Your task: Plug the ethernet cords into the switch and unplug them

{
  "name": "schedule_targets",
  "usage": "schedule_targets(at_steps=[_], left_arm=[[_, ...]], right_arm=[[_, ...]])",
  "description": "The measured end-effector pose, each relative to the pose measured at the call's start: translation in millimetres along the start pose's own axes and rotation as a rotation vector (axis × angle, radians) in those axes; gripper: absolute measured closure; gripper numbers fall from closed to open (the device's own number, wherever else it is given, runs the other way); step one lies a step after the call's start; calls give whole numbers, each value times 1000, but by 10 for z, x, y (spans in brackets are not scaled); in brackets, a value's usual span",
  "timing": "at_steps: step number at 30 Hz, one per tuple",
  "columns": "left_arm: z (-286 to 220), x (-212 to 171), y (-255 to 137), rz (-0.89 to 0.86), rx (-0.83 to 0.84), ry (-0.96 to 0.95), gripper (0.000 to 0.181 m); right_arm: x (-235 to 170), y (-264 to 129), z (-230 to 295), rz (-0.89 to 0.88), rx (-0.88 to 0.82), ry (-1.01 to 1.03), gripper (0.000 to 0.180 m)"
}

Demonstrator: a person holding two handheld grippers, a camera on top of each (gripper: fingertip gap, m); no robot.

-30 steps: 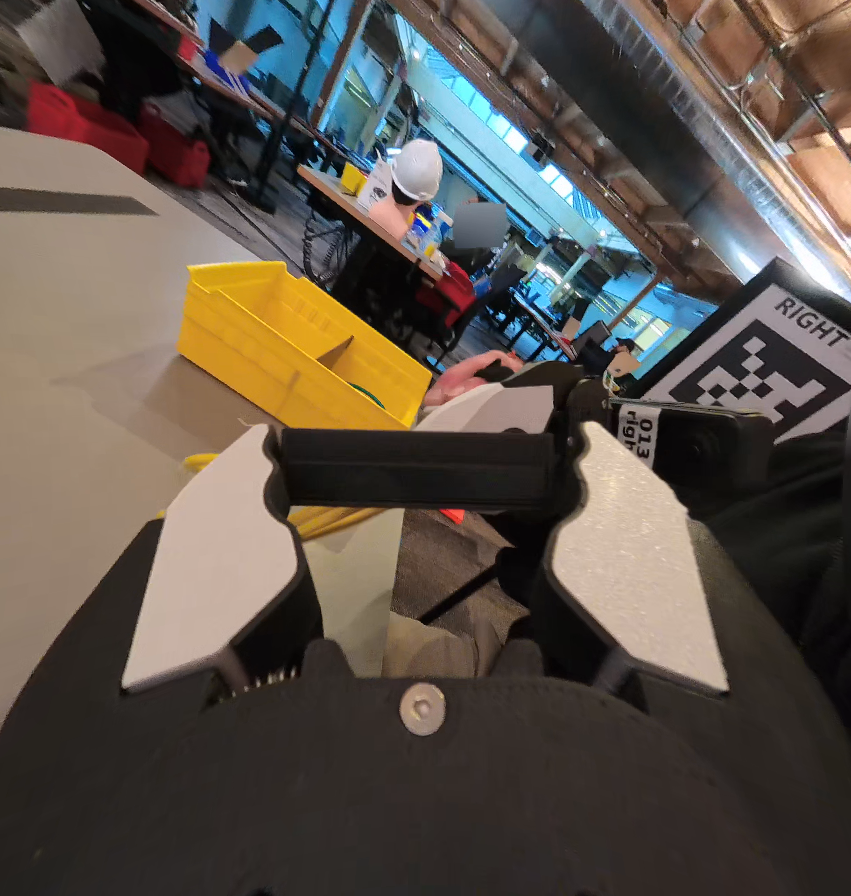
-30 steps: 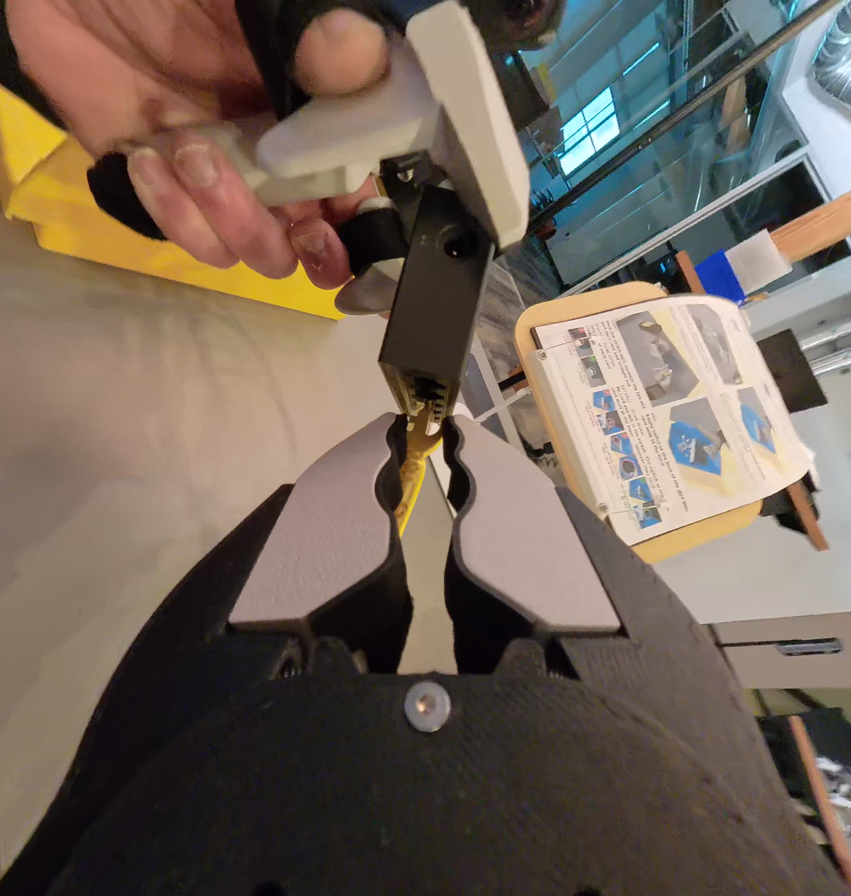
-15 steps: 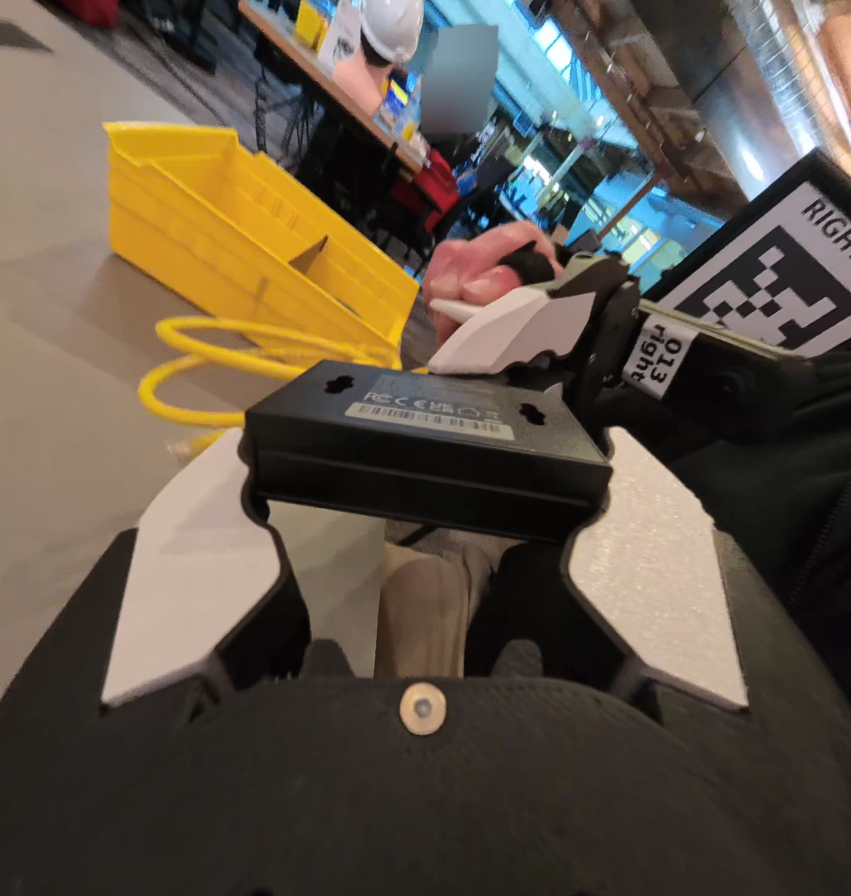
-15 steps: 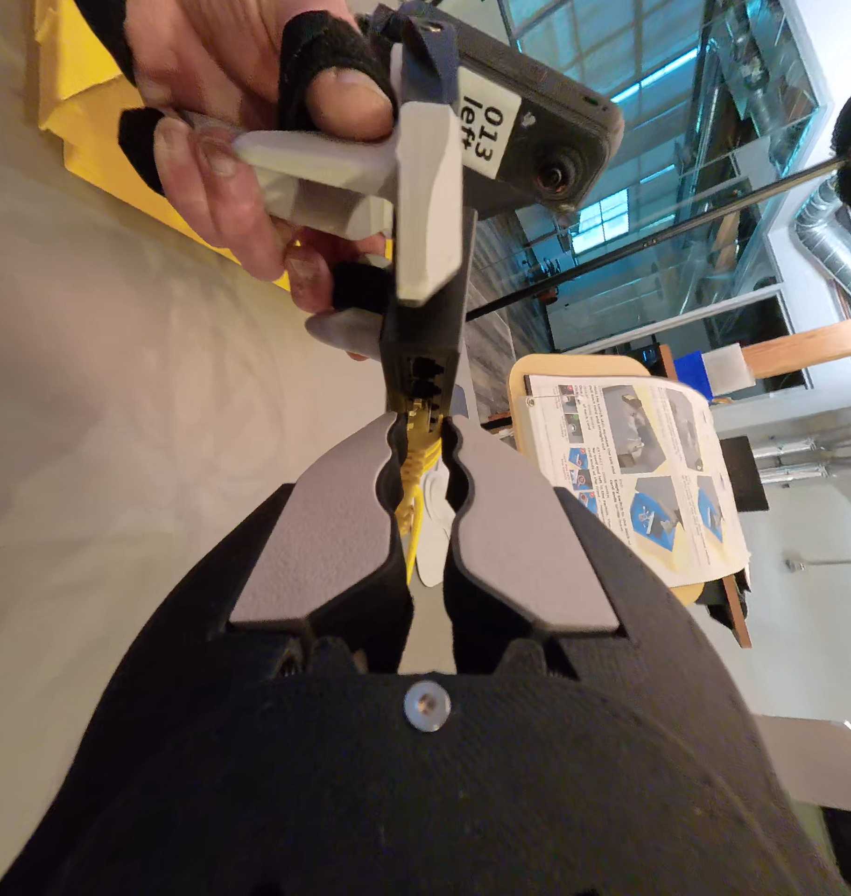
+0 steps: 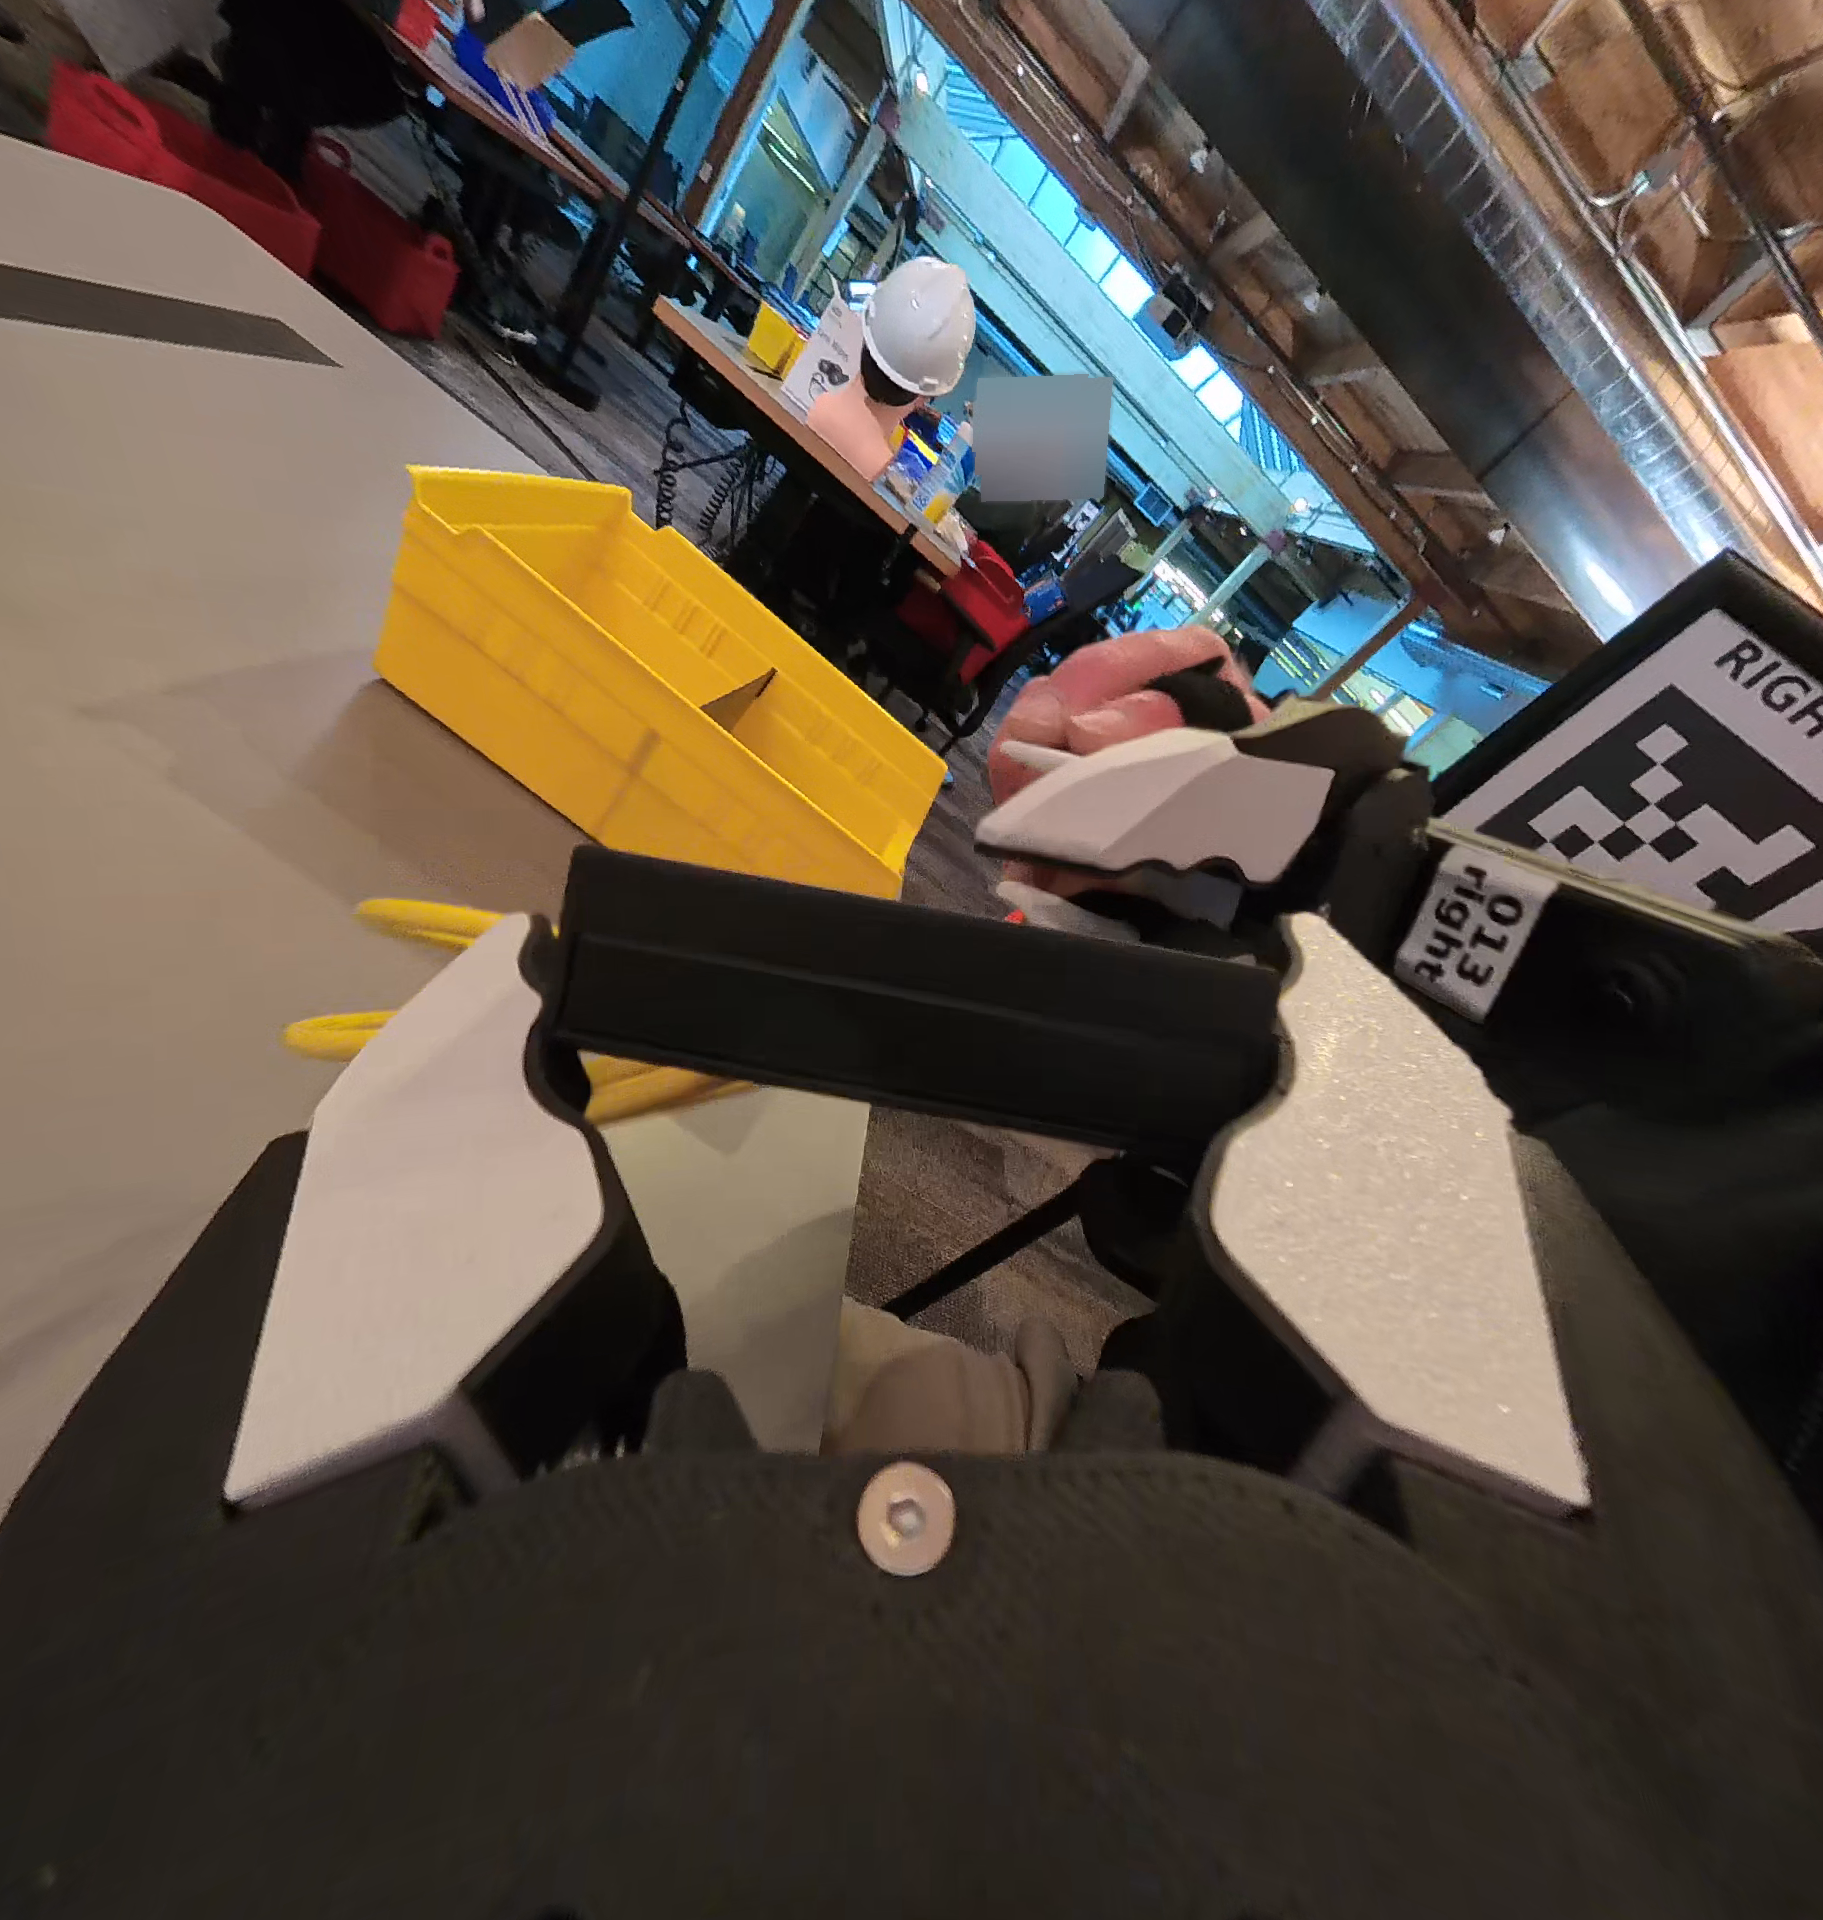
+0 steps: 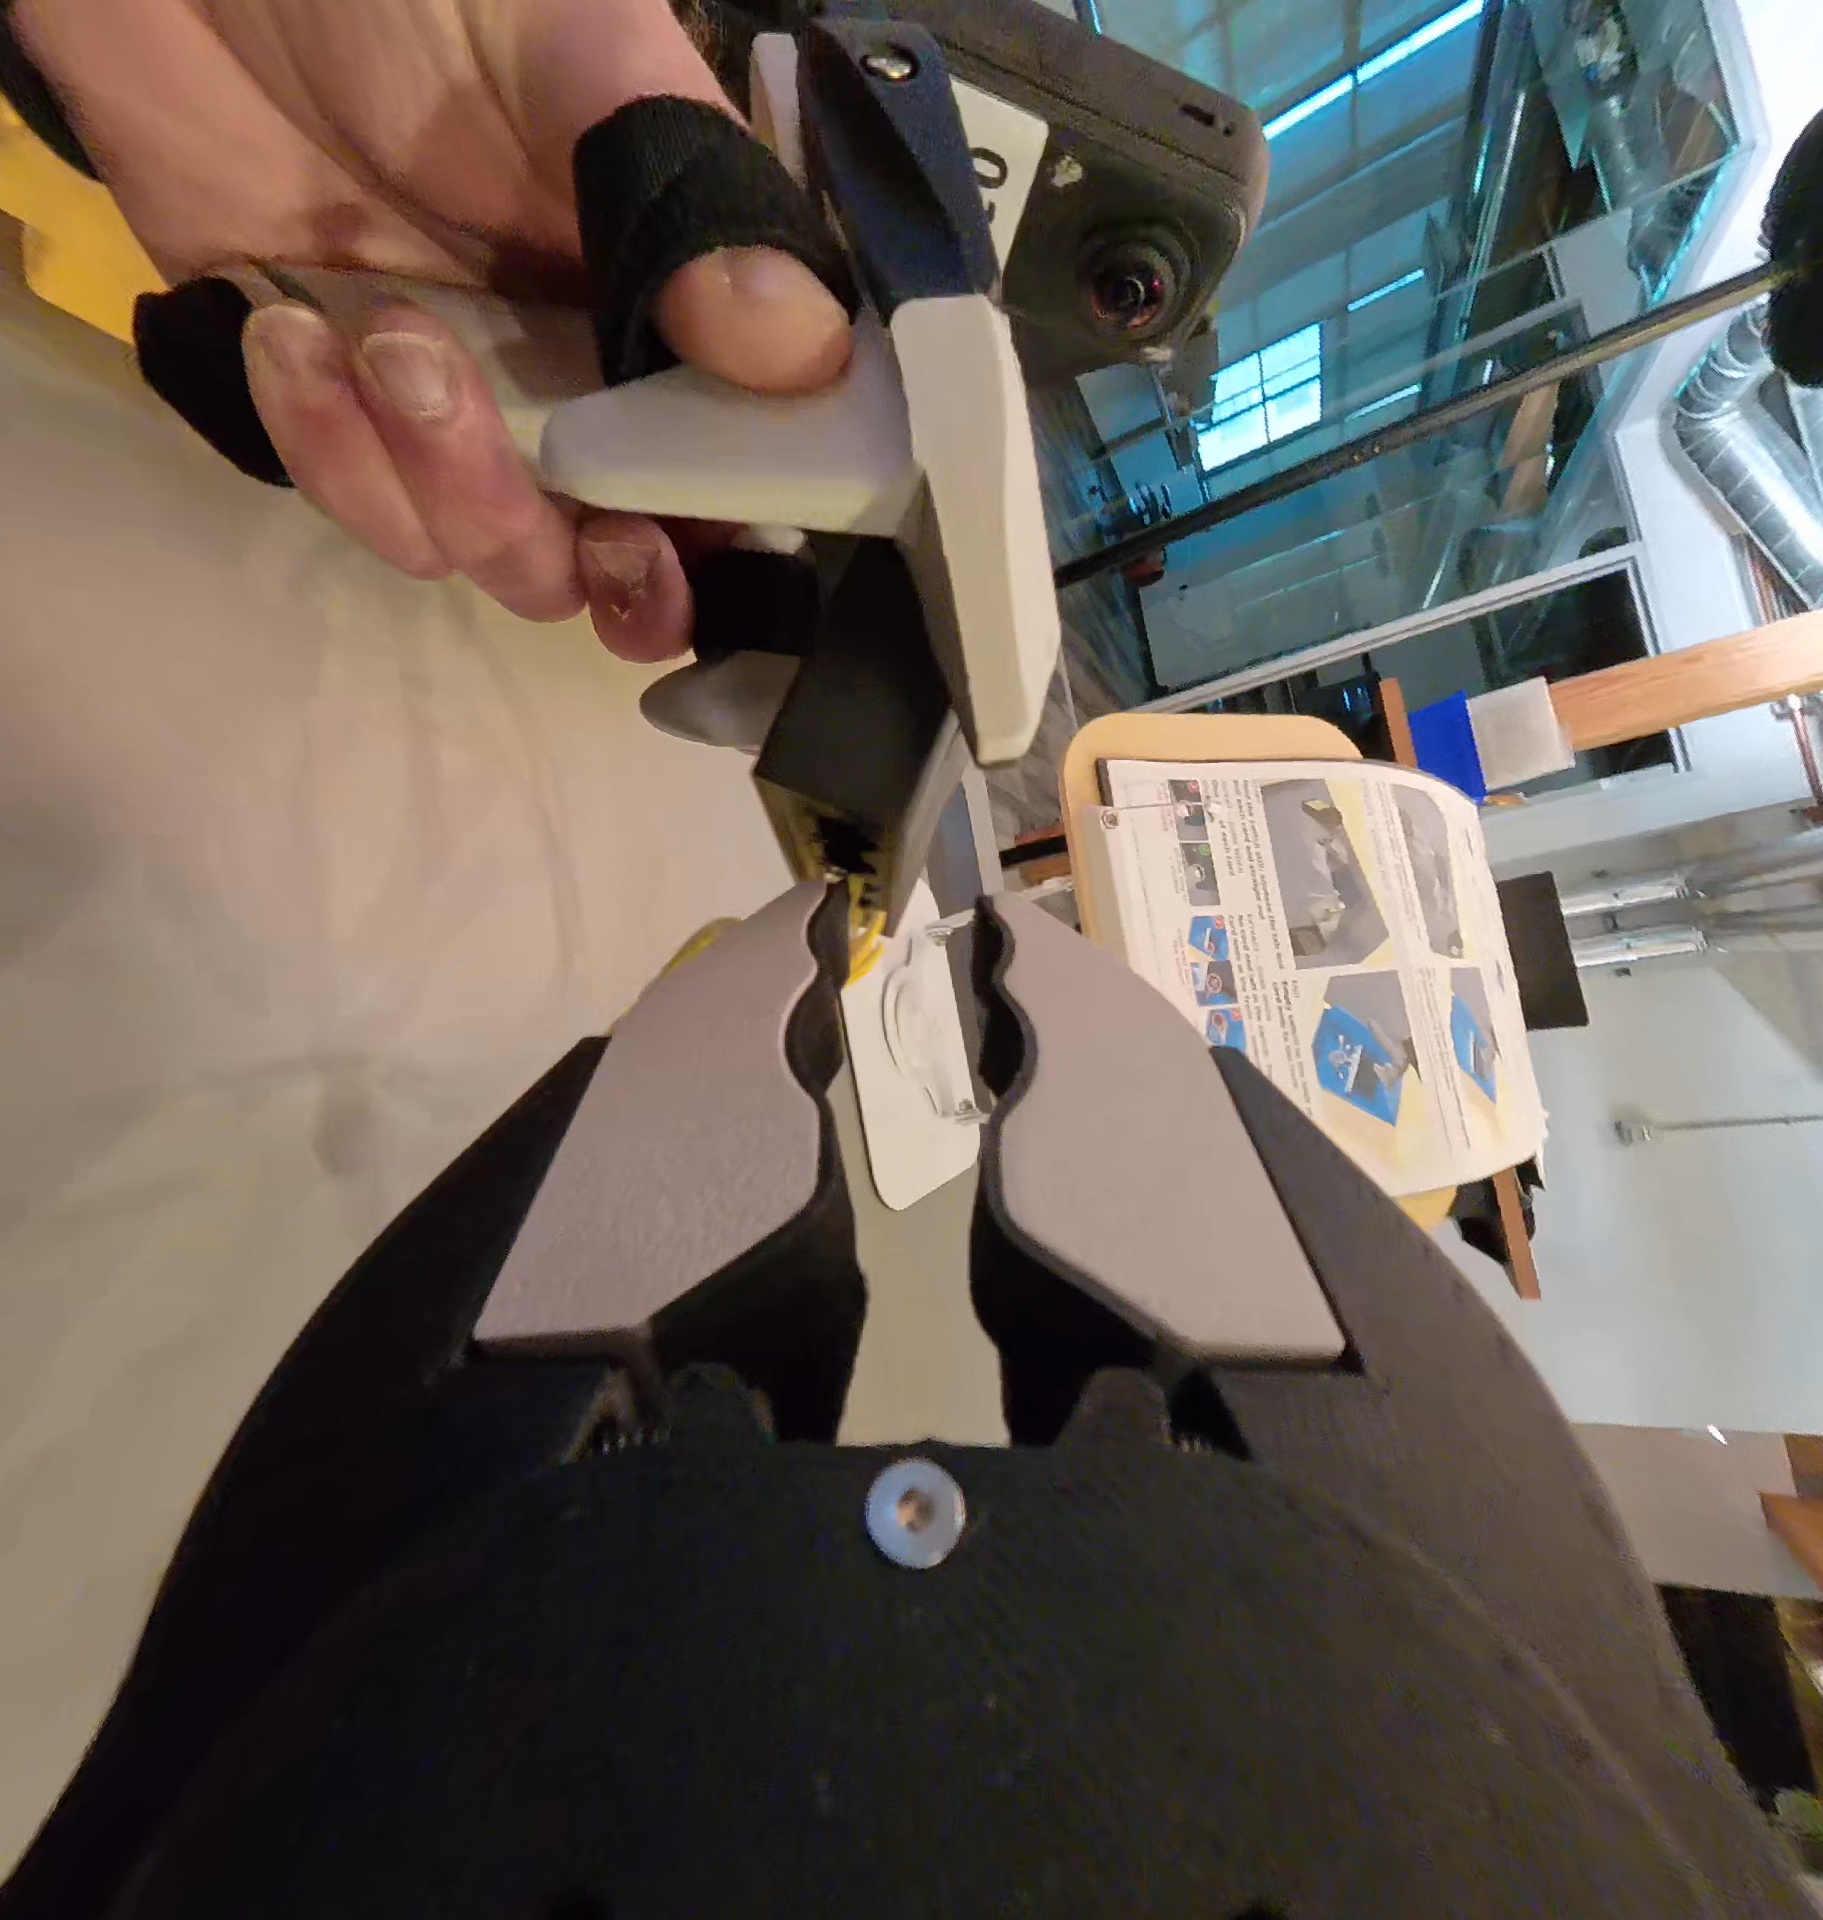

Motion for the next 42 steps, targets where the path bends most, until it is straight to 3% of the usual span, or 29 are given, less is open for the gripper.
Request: schedule_targets(at_steps=[8, 10, 16, 20, 24, 30, 32, 37, 39, 42], left_arm=[[0, -6, -6, -36, 11, -28, 61], [18, -20, -5, -34, 32, -22, 61], [1, -31, 28, -53, 48, -51, 60], [22, -53, 22, -49, 61, -52, 60], [-35, 16, 20, 71, 86, 122, 59], [-228, 100, 29, 319, 244, 605, 43], [-313, 80, 43, 298, 248, 724, 59], [-496, -44, 70, 317, 297, 1118, 132], [-553, -98, 75, 331, 339, 1269, 142], [-597, -112, 56, 289, 346, 1316, 150]], right_arm=[[-3, 36, 222, 70, 106, 225, 156], [-23, 82, 307, 64, 187, 324, 150], [-96, 259, 423, 128, 134, 365, 131], [-128, 273, 350, 130, 107, 358, 156], [-215, 198, 176, 117, 114, 343, 161], [-325, 92, -113, 68, 287, 358, 164], [-343, 86, -146, 47, 333, 369, 164], [-302, 99, -106, -2, 426, 336, 165], [-317, 105, -121, 3, 429, 324, 167], [-306, 76, -173, -17, 394, 313, 168]])
Point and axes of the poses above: each gripper's, where its closed fingertips meet, y out along the fingers, x out of its top, z = x × y across the jaws, the point moved 10 cm from there along -y, back along the fingers, and after that the axes turned 8 degrees about y, right-handed, at the moved point
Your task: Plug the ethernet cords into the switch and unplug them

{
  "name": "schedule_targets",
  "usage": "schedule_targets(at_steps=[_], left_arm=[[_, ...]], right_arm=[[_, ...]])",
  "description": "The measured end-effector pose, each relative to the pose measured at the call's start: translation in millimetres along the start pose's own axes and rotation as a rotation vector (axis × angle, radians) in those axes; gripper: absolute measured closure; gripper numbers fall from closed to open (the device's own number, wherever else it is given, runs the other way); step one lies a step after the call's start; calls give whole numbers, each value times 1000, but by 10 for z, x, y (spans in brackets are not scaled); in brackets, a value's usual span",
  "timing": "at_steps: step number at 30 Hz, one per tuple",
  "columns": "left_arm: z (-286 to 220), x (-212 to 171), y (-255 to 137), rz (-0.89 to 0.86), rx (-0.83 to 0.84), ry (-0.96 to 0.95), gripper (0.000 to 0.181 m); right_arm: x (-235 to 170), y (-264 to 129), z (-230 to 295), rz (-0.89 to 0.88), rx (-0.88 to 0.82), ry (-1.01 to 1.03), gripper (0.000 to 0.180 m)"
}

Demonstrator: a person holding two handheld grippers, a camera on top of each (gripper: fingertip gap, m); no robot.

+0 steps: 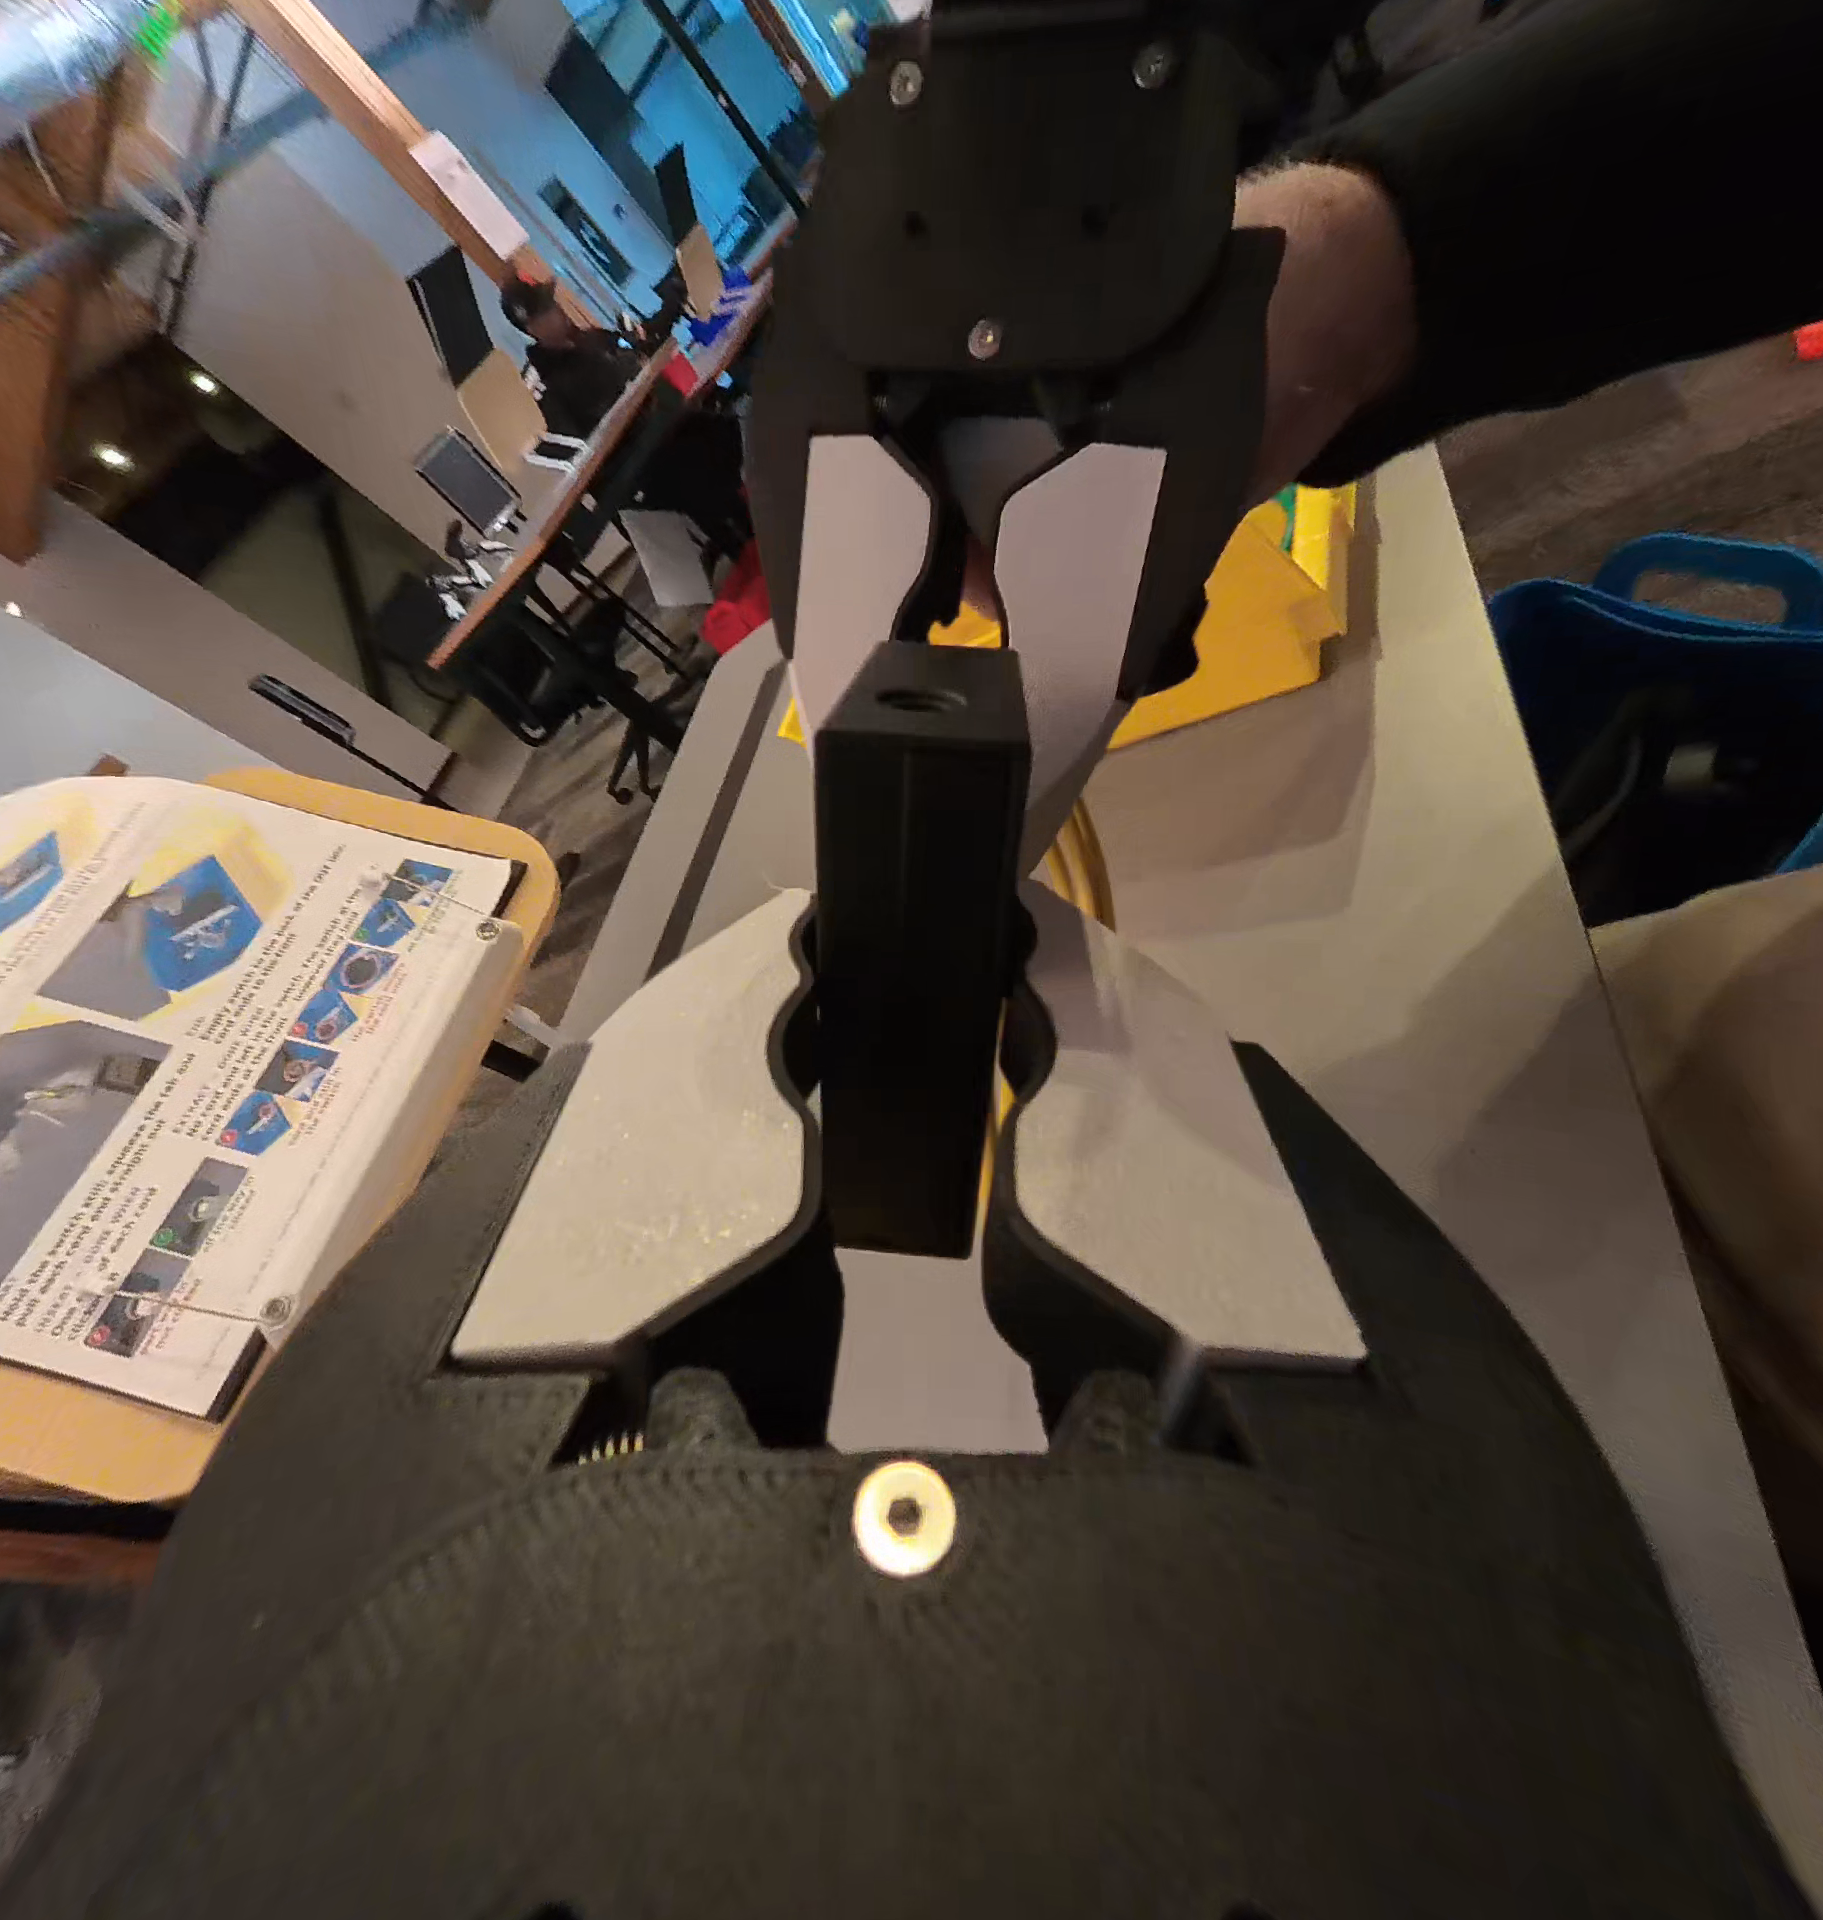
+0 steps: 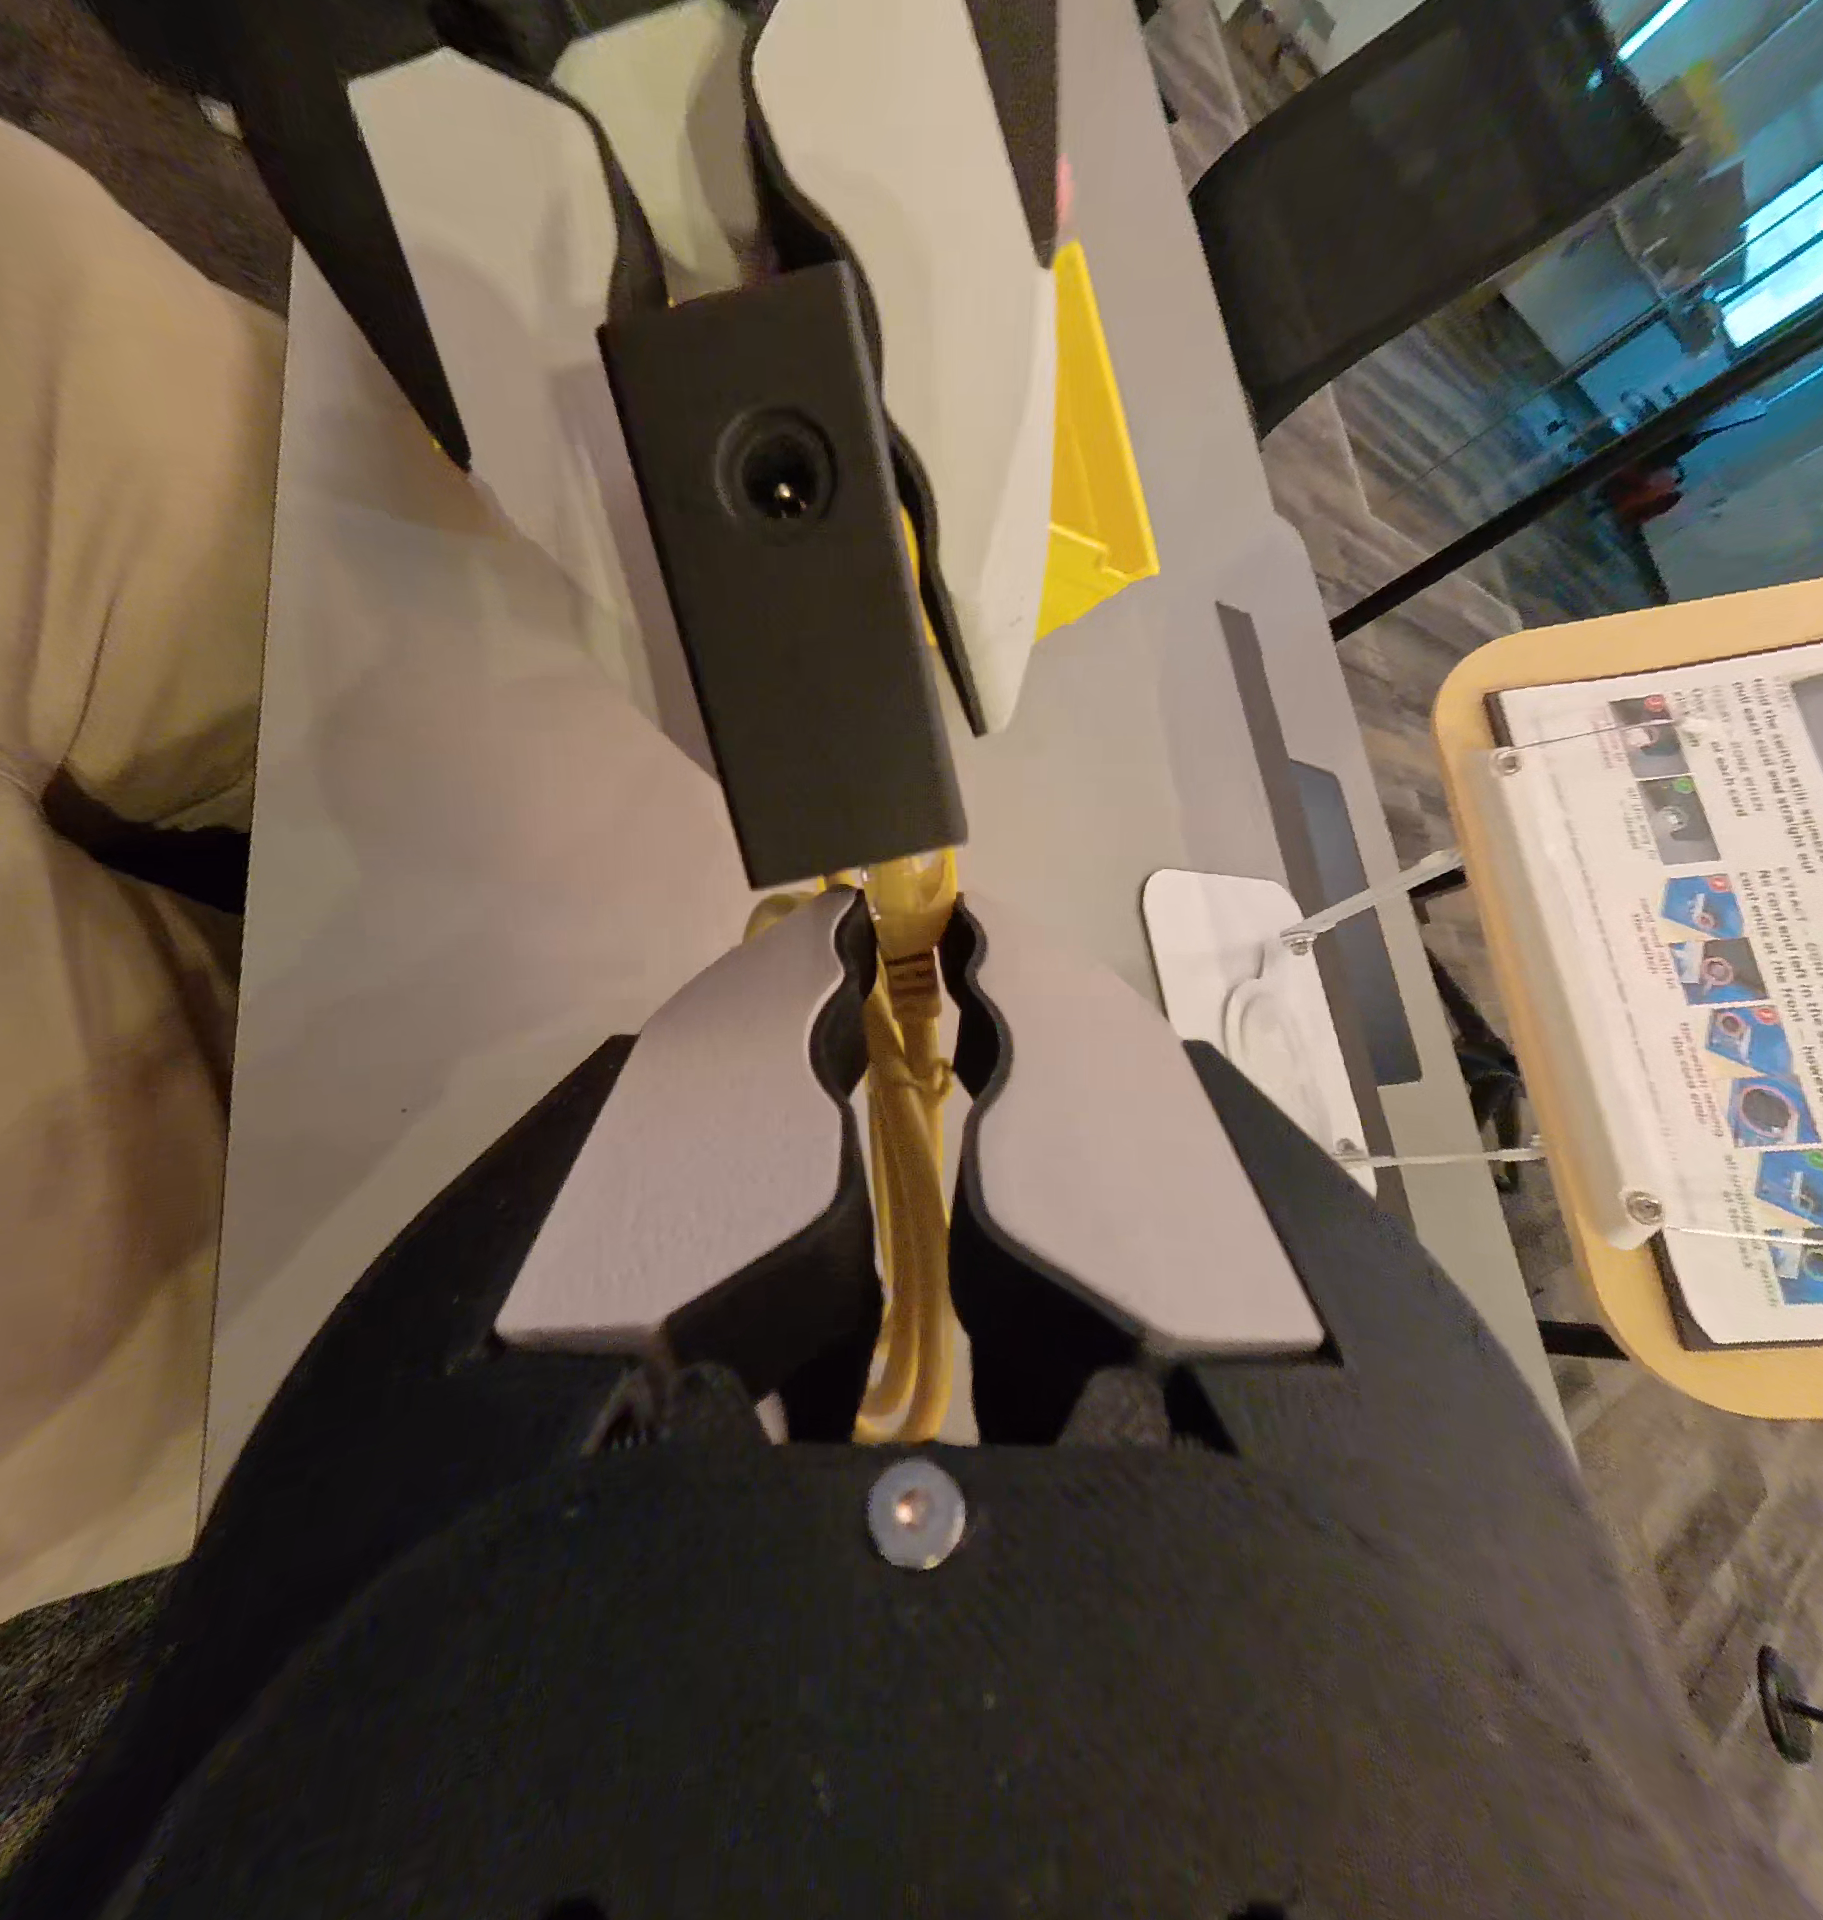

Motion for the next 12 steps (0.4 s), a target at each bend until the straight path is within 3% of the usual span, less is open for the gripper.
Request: schedule_targets(at_steps=[6, 12], left_arm=[[82, -19, -91, -61, 16, -38, 151], [81, 251, -200, -138, -4, 70, 151]], right_arm=[[110, -212, -17, -131, -64, -27, 157], [263, -340, 145, -203, -66, -208, 156]])
Point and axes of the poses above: each gripper's, where its closed fingertips meet, y out along the fingers, x out of its top, z = x × y across the jaws, the point moved 10 cm from there along -y, back along the fingers, and after that the axes turned 8 degrees about y, right-handed, at the moved point
